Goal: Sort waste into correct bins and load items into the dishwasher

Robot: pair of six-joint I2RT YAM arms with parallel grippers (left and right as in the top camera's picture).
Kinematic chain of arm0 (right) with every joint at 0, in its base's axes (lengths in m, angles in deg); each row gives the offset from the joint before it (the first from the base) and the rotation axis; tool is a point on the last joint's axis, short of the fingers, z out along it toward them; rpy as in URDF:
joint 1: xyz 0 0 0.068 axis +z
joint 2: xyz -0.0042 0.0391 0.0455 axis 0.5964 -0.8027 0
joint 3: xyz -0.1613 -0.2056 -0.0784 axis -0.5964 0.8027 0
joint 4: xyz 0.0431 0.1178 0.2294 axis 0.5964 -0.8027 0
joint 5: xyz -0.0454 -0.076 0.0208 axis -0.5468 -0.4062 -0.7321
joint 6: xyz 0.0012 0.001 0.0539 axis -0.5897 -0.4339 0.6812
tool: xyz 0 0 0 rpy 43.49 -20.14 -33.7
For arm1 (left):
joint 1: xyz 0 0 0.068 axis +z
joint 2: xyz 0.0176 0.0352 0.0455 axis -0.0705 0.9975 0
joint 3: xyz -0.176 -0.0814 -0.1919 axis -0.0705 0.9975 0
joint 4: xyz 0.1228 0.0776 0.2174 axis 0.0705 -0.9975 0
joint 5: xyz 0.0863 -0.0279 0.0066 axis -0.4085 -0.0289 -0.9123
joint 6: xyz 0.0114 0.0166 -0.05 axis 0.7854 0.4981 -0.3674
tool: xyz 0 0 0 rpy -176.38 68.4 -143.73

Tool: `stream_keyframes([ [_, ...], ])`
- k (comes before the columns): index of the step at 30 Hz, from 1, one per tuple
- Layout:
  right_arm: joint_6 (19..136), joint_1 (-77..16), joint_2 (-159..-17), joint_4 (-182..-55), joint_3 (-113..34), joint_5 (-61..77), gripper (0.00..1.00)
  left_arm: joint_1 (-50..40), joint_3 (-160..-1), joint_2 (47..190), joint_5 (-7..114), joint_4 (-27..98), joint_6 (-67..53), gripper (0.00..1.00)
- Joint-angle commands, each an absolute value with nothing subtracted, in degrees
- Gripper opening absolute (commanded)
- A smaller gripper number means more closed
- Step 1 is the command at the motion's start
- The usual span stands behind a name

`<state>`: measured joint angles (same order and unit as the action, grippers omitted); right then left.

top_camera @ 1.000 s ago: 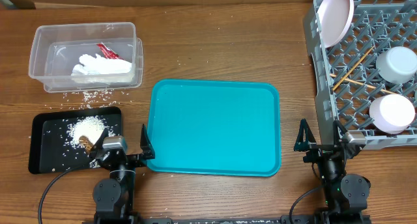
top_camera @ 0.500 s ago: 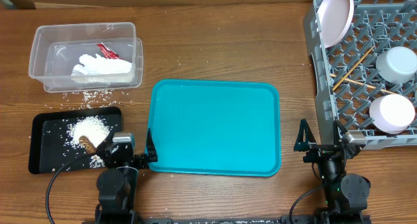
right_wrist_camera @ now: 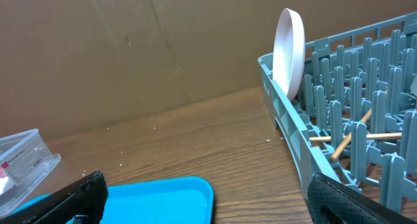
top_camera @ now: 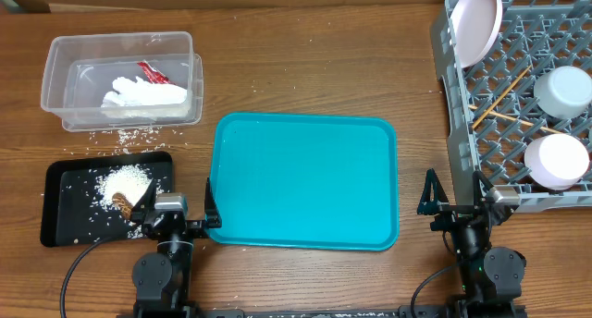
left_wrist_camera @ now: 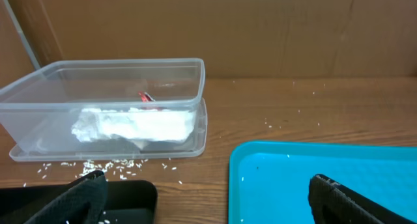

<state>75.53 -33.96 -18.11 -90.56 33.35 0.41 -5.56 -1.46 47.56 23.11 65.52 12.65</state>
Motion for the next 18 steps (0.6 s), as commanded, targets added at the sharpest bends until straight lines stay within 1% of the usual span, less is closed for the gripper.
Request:
stream_keyframes([
  [1,75.2,-33.8,-17.4,-90.2,33.9,-0.1,1.00,-5.8,-1.1,46.8,23.4,65.6,14.0,1.00],
  [9,75.2,-33.8,-17.4,-90.2,33.9,-0.1,1.00,-3.3,-1.1,46.8,23.3,65.6,14.2,1.00],
  [18,75.2,-33.8,-17.4,-90.2,33.9,-0.1,1.00,-5.3,-1.1,46.8,24.3,65.6,14.2,1.00],
])
